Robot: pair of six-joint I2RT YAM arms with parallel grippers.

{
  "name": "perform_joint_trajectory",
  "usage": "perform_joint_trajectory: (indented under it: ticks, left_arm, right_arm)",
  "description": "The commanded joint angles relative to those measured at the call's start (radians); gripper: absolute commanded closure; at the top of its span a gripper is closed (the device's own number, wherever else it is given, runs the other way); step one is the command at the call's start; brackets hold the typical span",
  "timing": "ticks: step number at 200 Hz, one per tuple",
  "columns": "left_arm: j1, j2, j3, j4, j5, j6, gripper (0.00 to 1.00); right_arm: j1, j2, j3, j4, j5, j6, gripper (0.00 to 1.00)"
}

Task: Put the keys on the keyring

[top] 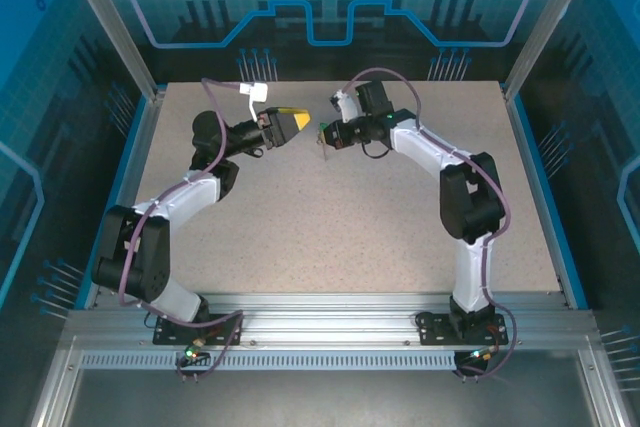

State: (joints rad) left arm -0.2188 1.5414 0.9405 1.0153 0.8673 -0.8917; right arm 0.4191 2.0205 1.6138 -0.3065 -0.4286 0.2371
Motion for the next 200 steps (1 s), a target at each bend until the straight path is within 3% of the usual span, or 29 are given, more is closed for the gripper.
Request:
perform_joint_trajectory:
  ticks: [1, 53, 141, 200]
  left_arm:
    - [0.006, -0.038, -0.015, 0.044, -0.002, -0.008, 0.42]
    - [0.004, -0.037, -0.025, 0.045, -0.005, -0.014, 0.42]
    - [0.001, -0.012, -0.011, 0.051, -0.004, -0.019, 0.42]
    - [-0.008, 0.002, -0.001, 0.051, -0.002, -0.022, 0.42]
  right_arm:
    - [-0.001, -0.059, -0.096, 0.032, 0.019, 0.020, 1.00]
    - [-0.017, -0.124, -0.256, 0.090, 0.038, 0.032, 1.00]
    - [-0.126, -0.147, -0.382, 0.108, 0.017, 0.018, 1.00]
    - [-0.132, -0.158, -0.459, 0.125, -0.013, 0.017, 1.00]
